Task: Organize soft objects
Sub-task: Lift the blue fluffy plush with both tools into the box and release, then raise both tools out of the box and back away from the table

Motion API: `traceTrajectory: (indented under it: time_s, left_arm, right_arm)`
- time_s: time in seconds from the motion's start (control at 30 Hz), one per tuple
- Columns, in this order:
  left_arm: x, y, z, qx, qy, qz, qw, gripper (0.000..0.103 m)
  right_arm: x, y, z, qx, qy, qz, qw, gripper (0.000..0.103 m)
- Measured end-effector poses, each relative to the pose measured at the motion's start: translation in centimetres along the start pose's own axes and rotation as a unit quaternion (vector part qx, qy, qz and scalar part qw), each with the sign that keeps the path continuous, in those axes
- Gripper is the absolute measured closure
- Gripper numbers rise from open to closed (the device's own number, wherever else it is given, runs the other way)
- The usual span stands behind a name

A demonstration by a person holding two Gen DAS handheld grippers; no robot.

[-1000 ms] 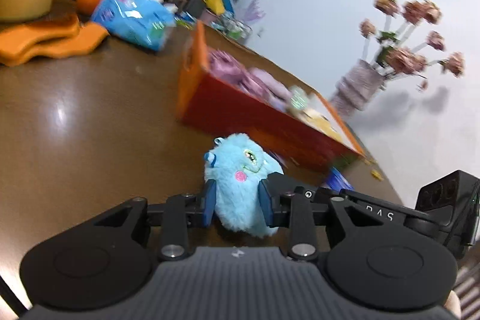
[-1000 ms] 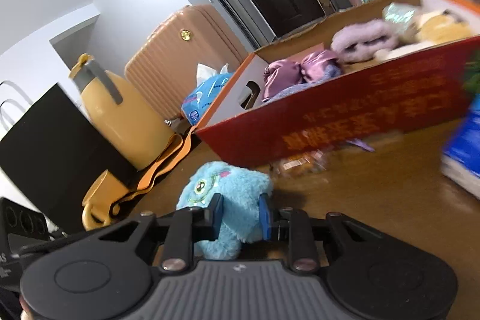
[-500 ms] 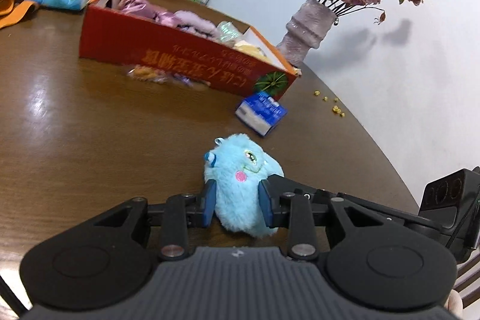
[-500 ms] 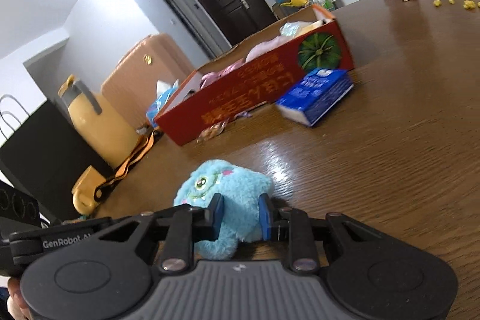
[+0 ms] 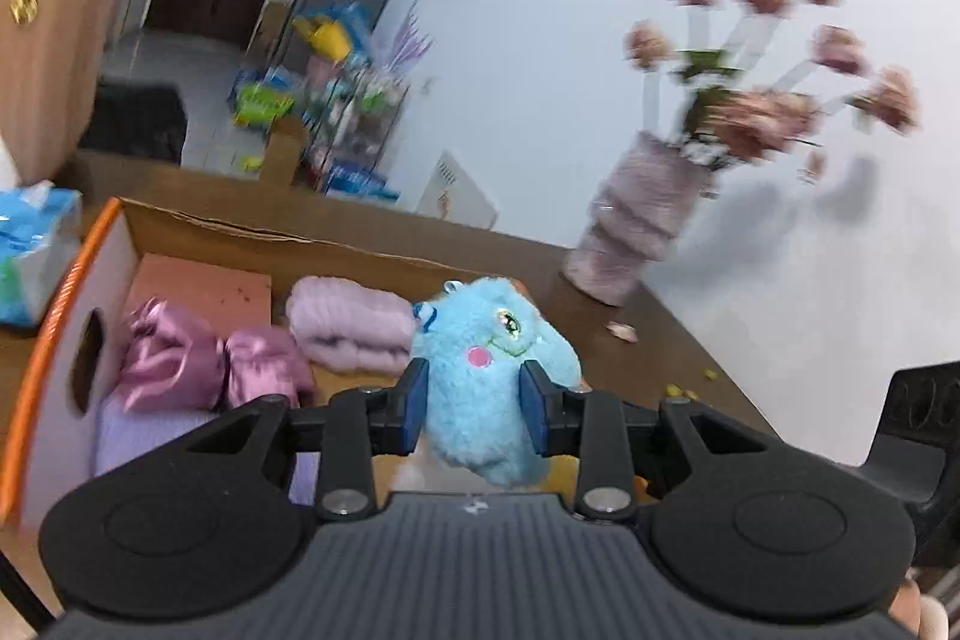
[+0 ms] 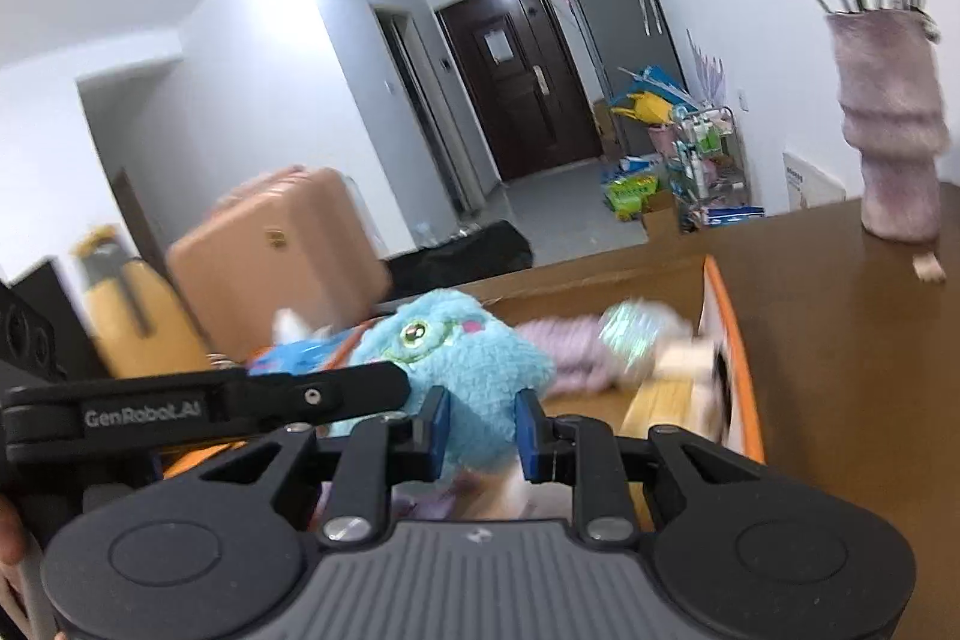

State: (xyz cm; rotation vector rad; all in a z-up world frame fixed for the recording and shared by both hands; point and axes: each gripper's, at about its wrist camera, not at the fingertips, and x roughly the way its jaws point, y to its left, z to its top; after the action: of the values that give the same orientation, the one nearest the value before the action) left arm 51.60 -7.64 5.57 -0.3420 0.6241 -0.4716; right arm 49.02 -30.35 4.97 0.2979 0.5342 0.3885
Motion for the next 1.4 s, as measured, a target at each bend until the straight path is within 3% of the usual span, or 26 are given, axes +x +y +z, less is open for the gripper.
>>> traceTrajectory:
  time_s: [0.13, 0.2, 0.3, 0.43, 0.6, 0.67, 0.7, 0.73, 0.77, 0.8, 0.87, 0.93, 1.1, 1.4]
  left_arm:
    - [6.7, 2.3, 1.7, -0.018, 0.07, 0.044, 0.9965, 0.07]
    - [8.5, 2.5, 1.3, 0.002, 0.096, 0.087, 0.9916, 0.07]
    - [8.2, 2.8, 0.9, 0.014, 0.093, 0.078, 0.9925, 0.069]
    - [5.1, 2.2, 1.6, 0.047, 0.054, 0.1, 0.9924, 0.065]
    - [-1.7, 1.0, 3.1, 0.093, -0.002, 0.134, 0.9866, 0.054]
    - [-5.1, 0.8, 3.3, 0.113, -0.033, 0.152, 0.9813, 0.048]
    - [-7.1, 0.7, 3.1, 0.123, -0.053, 0.165, 0.9771, 0.039]
    - [-9.0, 0.7, 2.8, 0.133, -0.076, 0.182, 0.9713, 0.023]
    - [-11.2, 0.6, 2.1, 0.144, -0.109, 0.203, 0.9624, 0.016]
    - [-13.0, 0.5, 1.4, 0.154, -0.138, 0.222, 0.9529, 0.01]
    - [-16.4, 0.1, -0.3, 0.18, -0.179, 0.252, 0.9339, 0.007]
    - [-18.7, -0.2, -1.6, 0.186, -0.199, 0.262, 0.9257, 0.0]
    - [-23.1, -1.2, -4.3, 0.166, -0.247, 0.259, 0.9188, 0.0]
    - [-27.5, -2.4, -7.0, 0.172, -0.271, 0.248, 0.9142, 0.0]
  right_arm:
    - [6.6, -1.8, 1.8, -0.009, 0.078, -0.047, 0.996, 0.08]
    - [8.2, -0.8, 1.2, -0.069, 0.093, -0.101, 0.988, 0.078]
    - [8.9, -0.5, 0.6, -0.086, 0.1, -0.116, 0.984, 0.074]
    - [7.4, -0.5, 1.7, -0.067, 0.076, -0.115, 0.988, 0.071]
    - [2.5, 1.4, 4.3, -0.089, 0.031, -0.111, 0.989, 0.057]
    - [-0.4, 2.1, 5.0, -0.105, 0.007, -0.11, 0.988, 0.046]
    - [-2.2, 2.6, 5.2, -0.116, -0.009, -0.105, 0.988, 0.043]
    - [-3.8, 3.1, 5.3, -0.126, -0.024, -0.104, 0.986, 0.038]
    - [-5.6, 3.6, 5.3, -0.138, -0.047, -0.104, 0.984, 0.032]
    - [-7.0, 4.1, 5.0, -0.151, -0.068, -0.105, 0.981, 0.029]
    - [-9.7, 5.2, 4.0, -0.181, -0.117, -0.114, 0.97, 0.007]
    - [-11.7, 5.9, 2.7, -0.199, -0.163, -0.119, 0.959, 0.004]
    - [-15.4, 7.4, -0.2, -0.201, -0.227, -0.105, 0.947, 0.0]
    - [-18.8, 9.8, -2.2, -0.205, -0.243, -0.097, 0.943, 0.0]
